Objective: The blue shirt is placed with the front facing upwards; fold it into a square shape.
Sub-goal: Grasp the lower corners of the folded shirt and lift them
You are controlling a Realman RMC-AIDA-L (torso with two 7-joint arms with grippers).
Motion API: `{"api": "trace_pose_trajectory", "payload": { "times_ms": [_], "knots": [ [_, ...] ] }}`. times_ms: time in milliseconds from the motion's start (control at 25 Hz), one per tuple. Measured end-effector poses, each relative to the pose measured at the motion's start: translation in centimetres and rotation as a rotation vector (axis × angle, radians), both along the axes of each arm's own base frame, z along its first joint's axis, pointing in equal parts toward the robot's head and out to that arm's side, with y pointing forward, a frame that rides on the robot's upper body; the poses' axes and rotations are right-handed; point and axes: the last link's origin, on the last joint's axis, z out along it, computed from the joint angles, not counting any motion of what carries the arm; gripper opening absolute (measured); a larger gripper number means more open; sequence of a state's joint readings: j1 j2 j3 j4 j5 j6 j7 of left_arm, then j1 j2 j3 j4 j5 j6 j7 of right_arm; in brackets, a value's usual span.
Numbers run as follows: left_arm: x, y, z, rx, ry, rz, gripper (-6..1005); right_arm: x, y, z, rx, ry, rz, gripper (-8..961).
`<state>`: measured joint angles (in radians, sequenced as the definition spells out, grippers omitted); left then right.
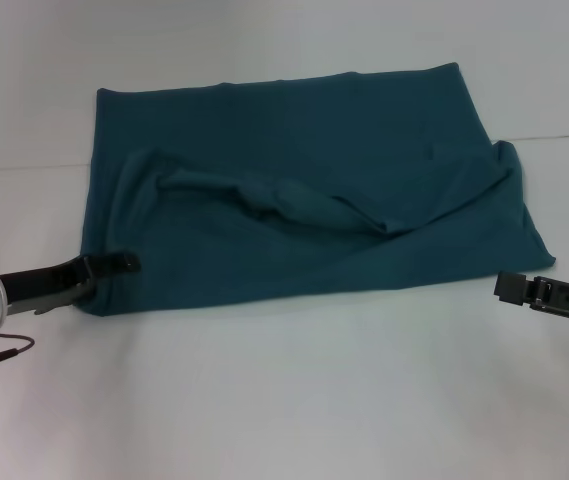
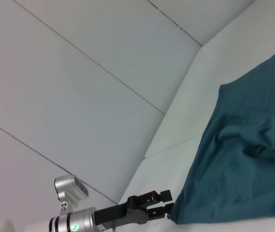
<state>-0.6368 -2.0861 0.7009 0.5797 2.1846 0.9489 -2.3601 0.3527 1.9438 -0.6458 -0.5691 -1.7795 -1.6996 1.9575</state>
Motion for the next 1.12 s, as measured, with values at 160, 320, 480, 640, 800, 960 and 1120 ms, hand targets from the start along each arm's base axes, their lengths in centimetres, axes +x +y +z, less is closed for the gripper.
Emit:
{"api": "trace_pose_trajectory", "payload": {
  "times_ms": [160,320,480,640,800,960,1120],
  "knots": [
    [-0.22,0.05,0.17,0.005,0.001,0.017,841,0.0,0.0,0.02,0.001,0.0,0.0,930],
    [-0.47,-0.03,0.31,0.009,-0.005,0.036,841,0.01,0.01,0.03,0.002,0.0,0.0,930],
    [-0.68,-0.11,0.29,0.007,-0.001,0.048,840,0.01,0.01,0.03,0.001,0.0,0.0,930],
    [-0.68,-0.27,0.13,-0.004,0.003,0.041,840,-0.01,0.0,0.0,0.001,0.001,0.0,930],
    [-0.36,-0.27,-0.17,-0.017,0.005,0.028,840,0.03,-0.05,-0.09,-0.001,0.005,-0.003,929],
    [0.05,-0.08,-0.34,-0.024,0.007,0.016,840,0.1,-0.14,-0.14,-0.004,0.008,-0.007,929],
    [0.17,0.02,-0.34,-0.023,0.005,0.017,840,0.19,-0.23,-0.1,-0.004,0.007,-0.009,929]
  ]
}}
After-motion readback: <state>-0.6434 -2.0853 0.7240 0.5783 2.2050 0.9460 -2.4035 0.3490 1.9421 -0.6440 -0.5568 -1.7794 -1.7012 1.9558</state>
